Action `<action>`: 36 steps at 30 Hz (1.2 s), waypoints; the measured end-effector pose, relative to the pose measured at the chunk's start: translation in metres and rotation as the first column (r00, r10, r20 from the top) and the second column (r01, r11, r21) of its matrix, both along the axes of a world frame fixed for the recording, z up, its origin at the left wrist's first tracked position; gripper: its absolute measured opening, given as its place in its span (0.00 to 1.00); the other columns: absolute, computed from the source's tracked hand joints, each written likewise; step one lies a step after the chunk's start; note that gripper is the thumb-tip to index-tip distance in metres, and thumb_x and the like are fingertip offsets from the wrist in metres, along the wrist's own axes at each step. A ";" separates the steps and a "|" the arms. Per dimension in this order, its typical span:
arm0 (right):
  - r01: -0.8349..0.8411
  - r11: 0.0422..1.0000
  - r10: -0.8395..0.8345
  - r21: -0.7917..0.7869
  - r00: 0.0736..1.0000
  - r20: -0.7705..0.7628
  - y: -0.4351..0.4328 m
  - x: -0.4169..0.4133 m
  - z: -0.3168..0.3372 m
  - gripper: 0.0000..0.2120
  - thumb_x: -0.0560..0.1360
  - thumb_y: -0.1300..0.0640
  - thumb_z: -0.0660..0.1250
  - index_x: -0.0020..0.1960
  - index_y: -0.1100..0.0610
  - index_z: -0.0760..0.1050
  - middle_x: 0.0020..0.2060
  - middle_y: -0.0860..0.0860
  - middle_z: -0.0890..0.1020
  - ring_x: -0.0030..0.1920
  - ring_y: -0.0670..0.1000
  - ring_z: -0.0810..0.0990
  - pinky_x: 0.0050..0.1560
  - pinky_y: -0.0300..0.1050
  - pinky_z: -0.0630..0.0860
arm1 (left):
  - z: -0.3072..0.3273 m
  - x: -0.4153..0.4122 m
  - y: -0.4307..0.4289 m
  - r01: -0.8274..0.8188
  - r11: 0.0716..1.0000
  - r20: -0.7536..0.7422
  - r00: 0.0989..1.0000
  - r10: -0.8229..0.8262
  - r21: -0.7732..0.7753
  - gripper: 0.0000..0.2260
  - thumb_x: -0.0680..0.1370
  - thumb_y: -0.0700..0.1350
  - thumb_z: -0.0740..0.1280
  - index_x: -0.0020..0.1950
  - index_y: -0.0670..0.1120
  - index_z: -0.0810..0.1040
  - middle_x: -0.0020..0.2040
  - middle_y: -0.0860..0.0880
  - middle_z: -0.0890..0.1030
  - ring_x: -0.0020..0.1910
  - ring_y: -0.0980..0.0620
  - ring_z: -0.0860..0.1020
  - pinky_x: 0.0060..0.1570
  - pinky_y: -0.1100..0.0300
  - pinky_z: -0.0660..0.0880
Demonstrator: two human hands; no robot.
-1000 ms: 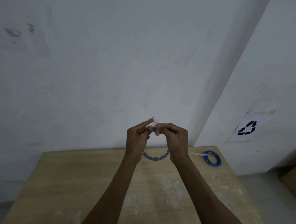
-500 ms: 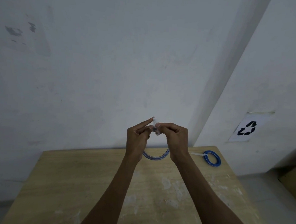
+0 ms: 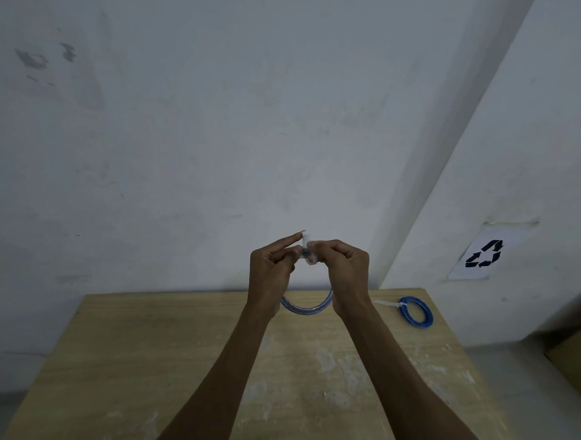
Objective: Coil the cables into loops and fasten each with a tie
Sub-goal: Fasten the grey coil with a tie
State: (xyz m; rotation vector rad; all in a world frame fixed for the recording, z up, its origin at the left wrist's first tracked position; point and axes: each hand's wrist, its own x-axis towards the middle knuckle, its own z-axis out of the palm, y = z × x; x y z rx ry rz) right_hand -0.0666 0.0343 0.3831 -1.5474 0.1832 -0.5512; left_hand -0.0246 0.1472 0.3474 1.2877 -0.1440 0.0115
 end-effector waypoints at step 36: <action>0.014 0.985 0.027 0.170 0.971 -0.238 -0.025 0.036 0.026 0.05 0.76 0.61 0.74 0.42 0.55 0.84 0.43 0.46 0.85 0.47 0.42 0.80 0.62 0.49 0.76 | 0.002 -0.005 -0.001 0.018 0.954 0.243 0.965 -0.095 0.301 0.14 0.81 0.36 0.68 0.52 0.54 0.88 0.43 0.55 0.88 0.37 0.58 0.78 0.40 0.53 0.75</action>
